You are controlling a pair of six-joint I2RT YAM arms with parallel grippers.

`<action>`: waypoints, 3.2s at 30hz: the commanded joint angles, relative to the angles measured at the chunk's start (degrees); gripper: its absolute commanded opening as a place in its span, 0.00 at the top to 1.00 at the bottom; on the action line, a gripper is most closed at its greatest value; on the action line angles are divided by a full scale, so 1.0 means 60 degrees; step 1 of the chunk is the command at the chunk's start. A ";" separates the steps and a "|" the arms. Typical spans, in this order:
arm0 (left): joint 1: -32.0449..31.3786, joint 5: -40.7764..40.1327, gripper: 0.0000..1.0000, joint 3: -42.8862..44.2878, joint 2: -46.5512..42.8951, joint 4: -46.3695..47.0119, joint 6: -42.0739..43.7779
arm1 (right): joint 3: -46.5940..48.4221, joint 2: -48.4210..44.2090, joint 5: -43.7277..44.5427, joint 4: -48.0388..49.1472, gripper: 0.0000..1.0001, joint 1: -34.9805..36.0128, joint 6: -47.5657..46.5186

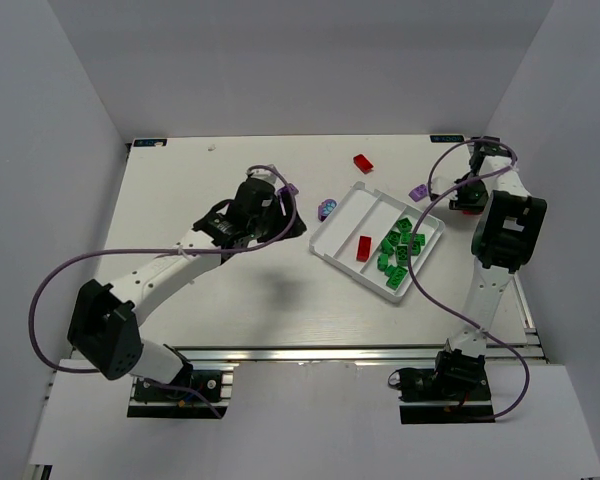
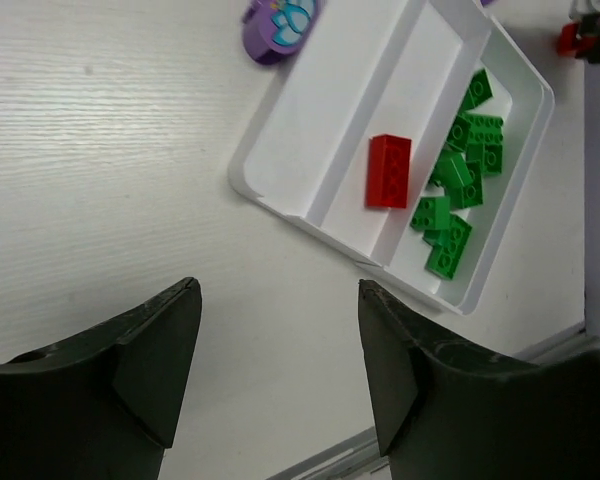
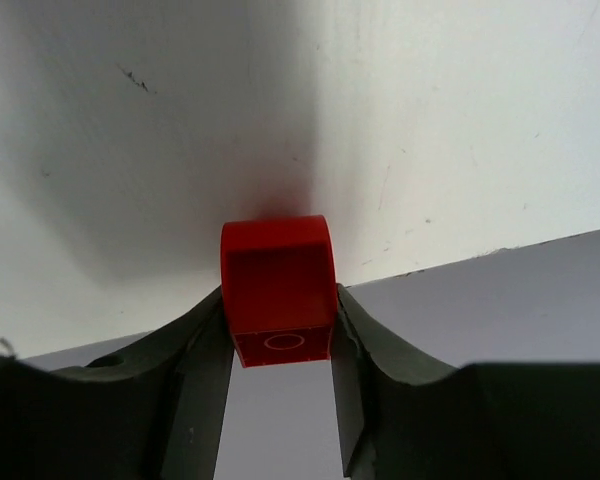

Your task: Sort the legos into containers by color

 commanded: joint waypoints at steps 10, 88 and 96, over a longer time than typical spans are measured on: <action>0.0865 -0.2193 0.02 -0.1273 -0.2238 -0.1313 -0.0896 | 0.0393 -0.2268 -0.4129 -0.1378 0.90 0.0082 0.3820; 0.7354 -0.1623 0.07 -0.3002 -0.0922 -0.1315 0.1637 | -0.5423 -0.6268 -0.8106 0.3923 0.57 0.2836 1.1190; 0.7633 -0.1168 0.11 -0.2974 0.0000 -0.0831 0.2164 | -0.5862 -0.6722 -0.8223 0.4142 0.46 0.2924 1.1718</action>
